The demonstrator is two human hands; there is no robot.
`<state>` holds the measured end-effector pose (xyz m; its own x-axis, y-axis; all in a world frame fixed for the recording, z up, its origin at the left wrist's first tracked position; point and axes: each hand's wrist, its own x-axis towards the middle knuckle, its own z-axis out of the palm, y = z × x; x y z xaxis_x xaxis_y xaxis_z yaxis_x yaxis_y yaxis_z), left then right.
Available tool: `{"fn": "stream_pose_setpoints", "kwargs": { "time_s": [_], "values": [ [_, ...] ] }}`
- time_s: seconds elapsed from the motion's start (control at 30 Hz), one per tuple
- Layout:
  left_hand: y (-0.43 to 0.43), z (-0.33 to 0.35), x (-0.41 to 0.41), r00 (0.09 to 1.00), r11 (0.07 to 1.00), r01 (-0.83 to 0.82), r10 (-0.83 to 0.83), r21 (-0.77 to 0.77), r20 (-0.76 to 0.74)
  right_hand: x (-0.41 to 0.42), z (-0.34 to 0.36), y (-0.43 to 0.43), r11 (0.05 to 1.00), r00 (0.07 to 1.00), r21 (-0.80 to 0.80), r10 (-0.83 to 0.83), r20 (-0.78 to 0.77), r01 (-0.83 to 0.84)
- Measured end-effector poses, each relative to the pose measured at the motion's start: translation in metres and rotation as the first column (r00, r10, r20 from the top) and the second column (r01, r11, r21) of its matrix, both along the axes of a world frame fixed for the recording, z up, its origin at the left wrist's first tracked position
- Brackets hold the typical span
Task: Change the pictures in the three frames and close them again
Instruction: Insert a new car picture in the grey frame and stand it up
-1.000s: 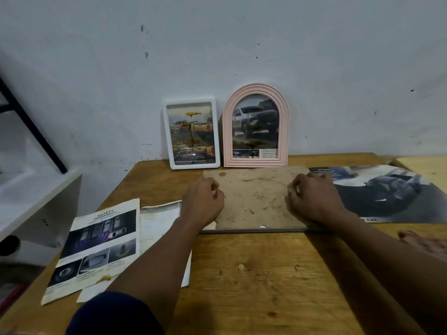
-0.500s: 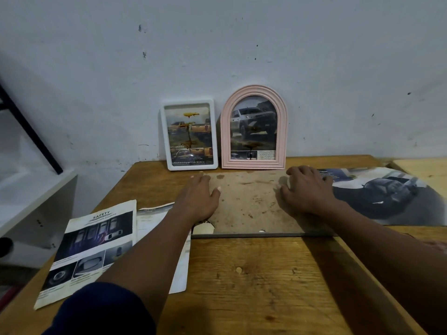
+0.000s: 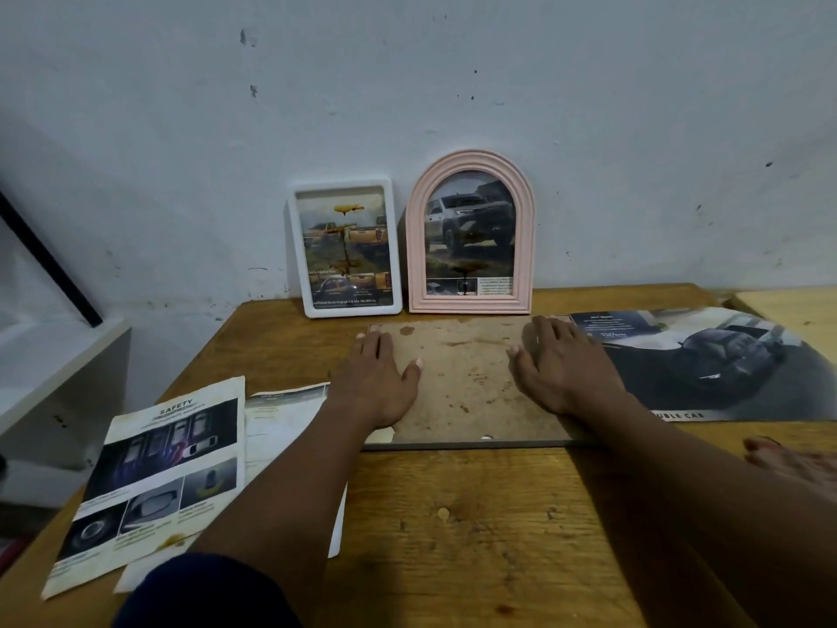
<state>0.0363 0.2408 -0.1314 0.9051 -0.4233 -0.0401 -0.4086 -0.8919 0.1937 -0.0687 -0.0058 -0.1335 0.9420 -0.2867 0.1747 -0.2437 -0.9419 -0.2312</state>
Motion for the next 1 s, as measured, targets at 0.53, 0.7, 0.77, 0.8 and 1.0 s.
{"fn": "stream_pose_setpoints", "kwargs": {
  "time_s": [0.53, 0.7, 0.77, 0.8, 1.0],
  "values": [
    [0.017, 0.026, -0.002, 0.987, 0.937, -0.091, 0.040, -0.338, -0.154, -0.025, 0.019, -0.032, 0.942, 0.942, 0.193, -0.305, 0.144, 0.275],
    [0.021, 0.016, -0.016, 0.999, 0.966, -0.032, 0.027, -0.257, -0.022, -0.038, 0.009, -0.020, 0.940, 0.947, 0.151, -0.316, 0.059, 0.305],
    [0.019, 0.018, -0.021, 0.999, 0.960, -0.040, 0.031, -0.278, -0.037, -0.037, 0.005, -0.014, 0.942, 0.944, 0.136, -0.320, 0.082, 0.308],
    [0.018, 0.018, -0.020, 0.998, 0.954, -0.052, 0.037, -0.296, -0.055, -0.037, 0.004, -0.012, 0.942, 0.942, 0.134, -0.322, 0.091, 0.309],
    [0.009, 0.019, -0.013, 0.990, 0.956, -0.088, 0.052, -0.280, -0.134, -0.039, 0.007, -0.013, 0.926, 0.939, 0.253, -0.319, 0.129, 0.280]
  ]
}}
